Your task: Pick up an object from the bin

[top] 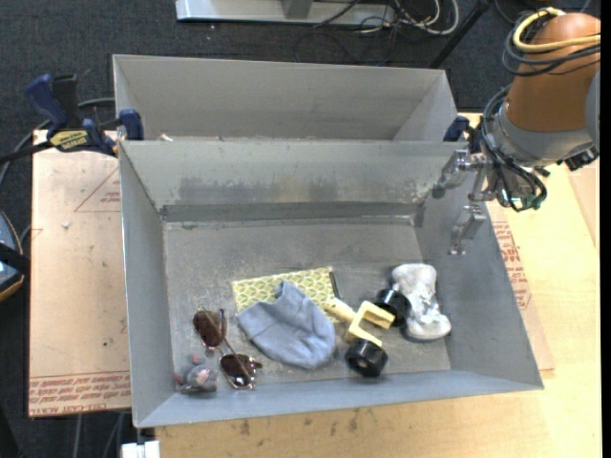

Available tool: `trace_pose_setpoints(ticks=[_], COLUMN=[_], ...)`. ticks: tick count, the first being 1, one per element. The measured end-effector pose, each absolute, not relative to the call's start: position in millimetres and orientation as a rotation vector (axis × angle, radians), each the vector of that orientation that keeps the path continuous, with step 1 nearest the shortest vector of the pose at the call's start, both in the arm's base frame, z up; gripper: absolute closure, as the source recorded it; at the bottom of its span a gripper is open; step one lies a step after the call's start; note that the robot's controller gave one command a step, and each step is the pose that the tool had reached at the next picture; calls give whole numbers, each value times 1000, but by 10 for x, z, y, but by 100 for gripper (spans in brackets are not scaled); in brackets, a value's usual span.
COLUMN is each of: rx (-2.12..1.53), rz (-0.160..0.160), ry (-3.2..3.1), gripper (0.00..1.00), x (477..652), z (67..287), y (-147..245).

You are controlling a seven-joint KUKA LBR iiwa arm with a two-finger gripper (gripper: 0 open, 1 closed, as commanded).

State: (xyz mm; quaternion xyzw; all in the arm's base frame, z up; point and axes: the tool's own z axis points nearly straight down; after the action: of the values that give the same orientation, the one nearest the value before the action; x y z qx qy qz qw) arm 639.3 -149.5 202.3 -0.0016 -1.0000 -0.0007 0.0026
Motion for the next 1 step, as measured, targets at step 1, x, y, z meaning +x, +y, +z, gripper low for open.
trace_pose_setpoints(ticks=[1], rx=[-1], rz=[0], ry=[-3144], gripper=[0], x=[6409], z=[2074], y=[-1490])
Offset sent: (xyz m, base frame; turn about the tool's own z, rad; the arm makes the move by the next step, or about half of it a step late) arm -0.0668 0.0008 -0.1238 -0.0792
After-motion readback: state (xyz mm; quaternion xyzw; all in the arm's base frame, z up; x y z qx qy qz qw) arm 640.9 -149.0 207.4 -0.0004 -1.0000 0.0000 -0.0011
